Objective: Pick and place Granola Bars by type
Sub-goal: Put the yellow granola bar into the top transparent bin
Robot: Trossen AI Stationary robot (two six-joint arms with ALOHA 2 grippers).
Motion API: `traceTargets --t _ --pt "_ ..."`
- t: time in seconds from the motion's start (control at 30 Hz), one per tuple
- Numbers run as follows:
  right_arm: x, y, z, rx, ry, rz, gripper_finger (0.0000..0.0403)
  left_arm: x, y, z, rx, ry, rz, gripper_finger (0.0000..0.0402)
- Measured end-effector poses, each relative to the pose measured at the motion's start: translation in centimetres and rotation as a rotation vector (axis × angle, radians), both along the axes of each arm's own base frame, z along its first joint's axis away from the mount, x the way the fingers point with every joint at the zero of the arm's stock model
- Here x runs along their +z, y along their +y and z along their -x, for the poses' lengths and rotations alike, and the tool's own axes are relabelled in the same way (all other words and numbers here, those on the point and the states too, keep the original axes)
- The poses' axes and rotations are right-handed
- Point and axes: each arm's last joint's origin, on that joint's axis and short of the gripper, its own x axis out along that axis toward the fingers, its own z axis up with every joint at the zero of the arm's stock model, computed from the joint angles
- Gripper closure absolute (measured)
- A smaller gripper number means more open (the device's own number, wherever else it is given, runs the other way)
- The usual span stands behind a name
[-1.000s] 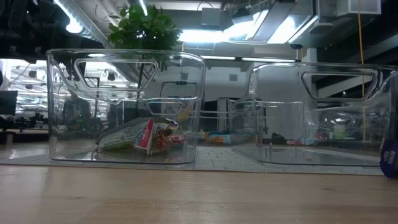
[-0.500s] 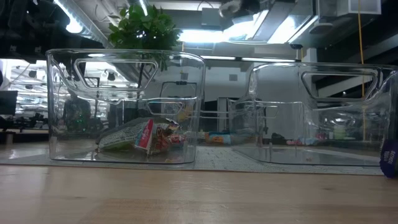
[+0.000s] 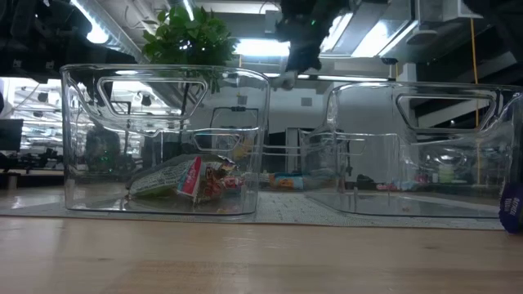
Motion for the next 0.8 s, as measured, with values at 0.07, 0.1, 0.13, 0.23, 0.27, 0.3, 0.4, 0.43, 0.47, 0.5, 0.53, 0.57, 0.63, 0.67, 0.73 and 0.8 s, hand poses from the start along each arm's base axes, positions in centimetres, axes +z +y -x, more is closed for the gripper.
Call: traceTargets --t 0.07,0.1,0.13,0.23,0.27,0.3,0.4,0.43,0.47,0.5,0.53,0.57,0.63,0.67,0.73,0.8 --pt "-1.4 -0.4 -0.8 0.000 0.032 -0.017 0.0393 0.0 0.0 0.0 0.000 0.000 0.000 0.0361" --pt "-2.1 -0.7 -1.2 -0.004 0.050 -0.019 0.0393 0.0 0.0 0.0 0.000 0.000 0.000 0.0360" --pt "-2.7 -0.9 -1.5 -0.012 0.071 -0.015 0.0393 0.0 0.0 0.0 0.000 0.000 0.000 0.0359" --pt "-4.4 -1.5 -2.2 -0.037 0.129 0.003 0.0393 0.0 0.0 0.0 0.000 0.000 0.000 0.0359" --pt "-4.9 -1.6 -2.4 -0.042 0.146 0.003 0.0393 0.0 0.0 0.0 0.000 0.000 0.000 0.0359" --pt "-5.5 -1.8 -2.5 -0.048 0.167 0.001 0.0393 0.0 0.0 0.0 0.000 0.000 0.000 0.0360" --pt "-7.0 -2.2 -3.0 -0.053 0.212 -0.012 0.0393 0.0 0.0 0.0 0.000 0.000 0.000 0.0363" --pt "-7.4 -2.3 -3.2 -0.053 0.222 -0.017 0.0393 0.0 0.0 0.0 0.000 0.000 0.000 0.0363" --pt "-7.8 -2.4 -3.3 -0.054 0.233 -0.024 0.0393 0.0 0.0 0.0 0.000 0.000 0.000 0.0363" --pt "-8.3 -2.4 -3.4 -0.056 0.245 -0.031 0.0393 0.0 0.0 0.0 0.000 0.000 0.000 0.0363" --pt "-8.7 -2.5 -3.5 -0.057 0.257 -0.038 0.0393 0.0 0.0 0.0 0.000 0.000 0.000 0.0362" --pt "-9.1 -2.5 -3.6 -0.059 0.267 -0.045 0.0393 0.0 0.0 0.0 0.000 0.000 0.000 0.0361" --pt "-9.6 -2.6 -3.7 -0.059 0.286 -0.055 0.0393 0.0 0.0 0.0 0.000 0.000 0.000 0.0359" --pt "-9.8 -2.6 -3.8 -0.061 0.295 -0.061 0.0393 0.0 0.0 0.0 0.000 0.000 0.000 0.0359" --pt "-10.4 -2.5 -3.9 -0.060 0.304 -0.066 0.0393 0.0 0.0 0.0 0.000 0.000 0.000 0.0359" --pt "-11.0 -2.3 -3.8 -0.060 0.324 -0.078 0.0393 0.0 0.0 0.0 0.000 0.000 0.000 0.0360"
